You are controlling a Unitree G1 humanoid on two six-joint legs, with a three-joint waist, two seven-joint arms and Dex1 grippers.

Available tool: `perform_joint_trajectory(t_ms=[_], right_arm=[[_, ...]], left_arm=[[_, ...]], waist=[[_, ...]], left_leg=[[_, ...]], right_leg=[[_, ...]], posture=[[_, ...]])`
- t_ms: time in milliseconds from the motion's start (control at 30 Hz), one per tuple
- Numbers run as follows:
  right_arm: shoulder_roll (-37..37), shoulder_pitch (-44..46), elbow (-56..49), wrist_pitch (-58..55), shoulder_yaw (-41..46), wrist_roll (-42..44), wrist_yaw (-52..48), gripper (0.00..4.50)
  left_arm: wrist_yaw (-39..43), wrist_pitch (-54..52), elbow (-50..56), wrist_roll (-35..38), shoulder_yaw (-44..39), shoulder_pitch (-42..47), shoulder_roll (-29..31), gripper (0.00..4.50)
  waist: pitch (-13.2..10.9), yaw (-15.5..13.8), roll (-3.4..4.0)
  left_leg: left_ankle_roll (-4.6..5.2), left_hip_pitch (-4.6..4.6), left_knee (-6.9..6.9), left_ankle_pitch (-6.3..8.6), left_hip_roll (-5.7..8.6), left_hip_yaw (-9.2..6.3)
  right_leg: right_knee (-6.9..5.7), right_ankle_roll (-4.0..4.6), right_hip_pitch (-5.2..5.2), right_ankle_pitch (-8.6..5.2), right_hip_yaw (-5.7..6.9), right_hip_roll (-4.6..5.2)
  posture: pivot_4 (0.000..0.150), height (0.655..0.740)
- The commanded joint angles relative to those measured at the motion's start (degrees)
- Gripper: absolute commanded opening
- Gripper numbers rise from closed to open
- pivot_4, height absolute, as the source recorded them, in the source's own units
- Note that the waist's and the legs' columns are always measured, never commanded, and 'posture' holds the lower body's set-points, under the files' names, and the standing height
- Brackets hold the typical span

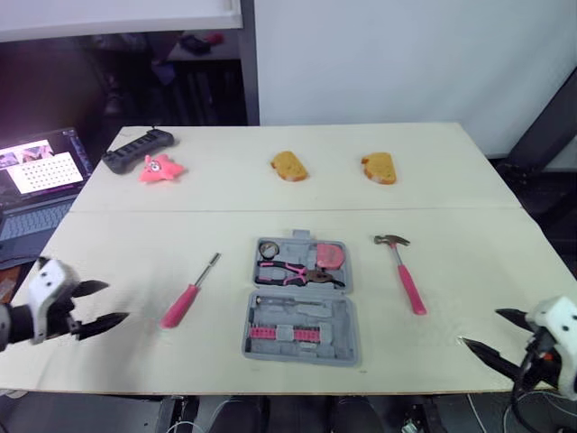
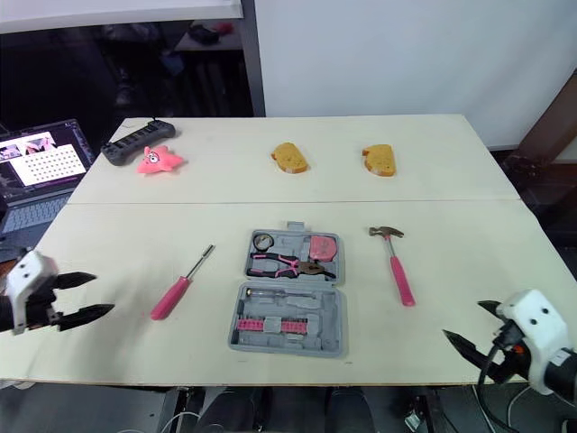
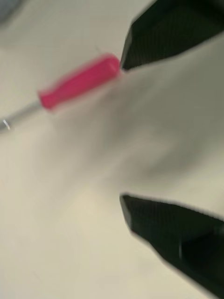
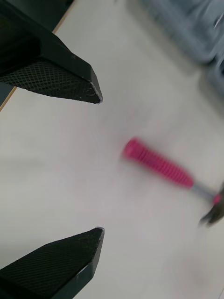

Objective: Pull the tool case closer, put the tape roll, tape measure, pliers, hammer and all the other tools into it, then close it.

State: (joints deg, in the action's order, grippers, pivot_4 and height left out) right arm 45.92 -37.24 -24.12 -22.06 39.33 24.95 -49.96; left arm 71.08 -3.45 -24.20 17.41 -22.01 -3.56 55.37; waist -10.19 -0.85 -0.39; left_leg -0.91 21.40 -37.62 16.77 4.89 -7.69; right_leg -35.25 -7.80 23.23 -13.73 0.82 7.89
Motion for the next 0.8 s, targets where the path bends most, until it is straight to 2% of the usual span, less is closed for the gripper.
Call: perform_joint_trajectory(t_ms=[33,300,467,600,800], right_arm=[[-0.07,0.77,1.81,2.22,2.26,-0.03,-2.05,4.50],[-0.31,1.11,1.70,1.72,2.82,0.29,-3.62,4.50],[-1.40,1.31,-5.04,-3.21,2.62,1.62,-0.26,4.50],[-2.22,6.35,-13.40,-15.56,-0.35,6.29,8.28,4.50],[-5.95,24.93,-17.26,-36.64,-12.14,6.16,28.59,4.50]], left_arm=[[-0.44,3.10,-1.93,0.46,-3.05,-0.61,1.30,4.48],[-0.87,3.44,-0.97,1.22,-2.58,-0.39,0.14,4.48],[-2.31,0.47,7.10,2.31,-0.21,-1.21,-3.43,4.48],[-4.84,-4.34,17.75,3.87,2.52,-2.55,-6.89,4.48],[-11.52,-14.85,38.07,7.24,9.57,-3.92,-12.87,4.48]], waist=[[0.00,0.03,0.00],[0.01,0.09,0.01],[0.02,0.08,0.05],[0.03,0.11,0.03],[0.05,0.08,-0.02]], left_leg=[[0.00,-0.01,0.04,0.00,-0.02,0.01],[-0.01,-0.02,0.19,-0.01,-0.08,0.06],[-0.02,-0.03,0.21,-0.01,-0.09,0.10],[-0.02,-0.03,0.21,-0.01,-0.09,0.11],[-0.03,0.01,0.22,-0.01,-0.16,0.19]], right_leg=[[0.00,0.00,0.02,0.00,-0.01,0.00],[0.00,0.00,0.11,0.01,-0.06,-0.03],[0.00,-0.01,0.12,0.01,-0.11,-0.03],[0.00,0.01,0.14,0.02,-0.16,-0.03],[0.03,0.08,0.22,0.06,-0.25,-0.10]], posture=[[0.150,0.7400],[0.150,0.7400],[0.150,0.7400],[0.150,0.7400],[0.150,0.7400]])
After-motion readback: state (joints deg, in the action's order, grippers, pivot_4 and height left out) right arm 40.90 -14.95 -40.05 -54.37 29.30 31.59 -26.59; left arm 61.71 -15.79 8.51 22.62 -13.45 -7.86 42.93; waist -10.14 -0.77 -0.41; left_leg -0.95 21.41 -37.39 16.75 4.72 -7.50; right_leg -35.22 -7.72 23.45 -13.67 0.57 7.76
